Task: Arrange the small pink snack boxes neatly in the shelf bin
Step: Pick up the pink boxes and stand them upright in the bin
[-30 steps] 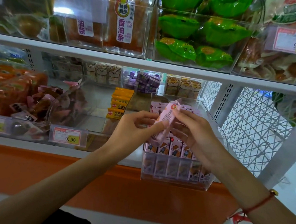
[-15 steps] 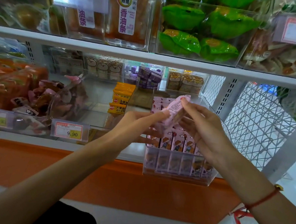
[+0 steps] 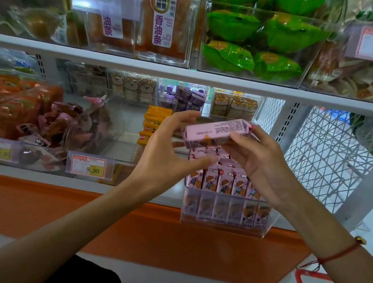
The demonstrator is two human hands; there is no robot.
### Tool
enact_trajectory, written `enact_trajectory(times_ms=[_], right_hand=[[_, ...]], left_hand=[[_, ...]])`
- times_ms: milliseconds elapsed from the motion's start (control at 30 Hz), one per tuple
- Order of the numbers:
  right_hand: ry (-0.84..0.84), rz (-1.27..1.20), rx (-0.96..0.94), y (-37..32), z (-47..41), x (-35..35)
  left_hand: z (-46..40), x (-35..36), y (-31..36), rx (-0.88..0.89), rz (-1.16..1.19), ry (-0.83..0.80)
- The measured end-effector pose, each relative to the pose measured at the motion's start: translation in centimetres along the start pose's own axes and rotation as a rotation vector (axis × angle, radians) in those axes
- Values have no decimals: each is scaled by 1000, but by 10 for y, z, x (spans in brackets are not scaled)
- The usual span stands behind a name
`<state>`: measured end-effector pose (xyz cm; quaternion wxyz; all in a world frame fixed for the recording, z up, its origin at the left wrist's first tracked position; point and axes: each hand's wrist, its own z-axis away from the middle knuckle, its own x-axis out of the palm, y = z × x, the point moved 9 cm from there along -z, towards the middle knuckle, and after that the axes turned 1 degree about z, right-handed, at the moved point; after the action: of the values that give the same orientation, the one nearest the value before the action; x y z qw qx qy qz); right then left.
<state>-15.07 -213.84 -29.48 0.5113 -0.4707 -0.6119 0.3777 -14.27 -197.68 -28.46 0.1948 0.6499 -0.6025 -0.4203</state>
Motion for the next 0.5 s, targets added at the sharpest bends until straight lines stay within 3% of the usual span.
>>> enact_trajectory(times_ms=[333,500], right_hand=[[-62,-77,59,3,-1,1],[-99,-100,202,24,1,7]], left_hand=[[1,-7,6,33,26,72],[4,-12,15,72,29,154]])
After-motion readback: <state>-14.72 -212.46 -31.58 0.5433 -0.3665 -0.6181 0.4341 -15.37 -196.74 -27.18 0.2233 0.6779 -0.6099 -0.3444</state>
